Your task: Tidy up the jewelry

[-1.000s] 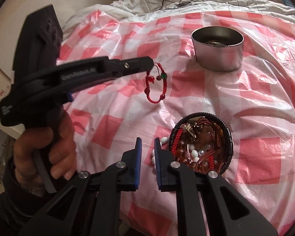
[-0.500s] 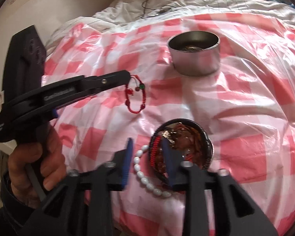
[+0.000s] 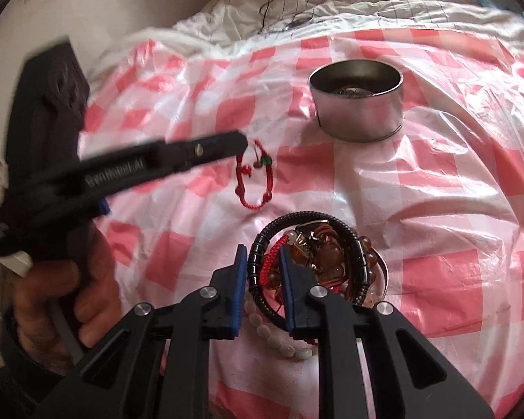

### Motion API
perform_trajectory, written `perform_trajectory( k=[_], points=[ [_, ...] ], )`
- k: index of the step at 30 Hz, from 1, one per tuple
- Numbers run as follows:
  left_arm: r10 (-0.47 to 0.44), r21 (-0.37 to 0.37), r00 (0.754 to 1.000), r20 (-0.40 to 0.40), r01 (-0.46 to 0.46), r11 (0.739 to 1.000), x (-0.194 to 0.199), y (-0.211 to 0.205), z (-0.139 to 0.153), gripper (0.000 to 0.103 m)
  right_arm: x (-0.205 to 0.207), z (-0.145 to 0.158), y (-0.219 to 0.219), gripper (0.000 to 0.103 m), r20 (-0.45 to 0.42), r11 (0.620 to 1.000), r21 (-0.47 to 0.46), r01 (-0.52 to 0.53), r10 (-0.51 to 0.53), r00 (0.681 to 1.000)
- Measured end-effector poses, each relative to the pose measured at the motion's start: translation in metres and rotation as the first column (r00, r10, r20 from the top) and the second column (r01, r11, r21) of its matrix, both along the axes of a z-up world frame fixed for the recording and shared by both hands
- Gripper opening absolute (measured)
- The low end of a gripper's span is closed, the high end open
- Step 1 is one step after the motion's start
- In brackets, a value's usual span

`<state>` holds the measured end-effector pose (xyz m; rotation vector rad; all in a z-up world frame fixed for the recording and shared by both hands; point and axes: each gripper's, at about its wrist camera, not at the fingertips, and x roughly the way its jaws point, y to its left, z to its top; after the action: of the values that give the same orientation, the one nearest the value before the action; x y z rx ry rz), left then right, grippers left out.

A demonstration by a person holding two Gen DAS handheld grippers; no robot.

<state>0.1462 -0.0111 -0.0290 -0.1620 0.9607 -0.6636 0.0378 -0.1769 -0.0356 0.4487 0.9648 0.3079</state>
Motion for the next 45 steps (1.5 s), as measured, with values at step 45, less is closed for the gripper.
perform_trajectory(
  k=[45],
  points=[
    [-0.014,0.010,0.982,0.187,0.012,1.000,-0.005,-0.027,0.032,0.002,-0.016,0.016,-0.093,0.004,0.164,0.874,0.459,0.163,-0.263,0.951]
  ],
)
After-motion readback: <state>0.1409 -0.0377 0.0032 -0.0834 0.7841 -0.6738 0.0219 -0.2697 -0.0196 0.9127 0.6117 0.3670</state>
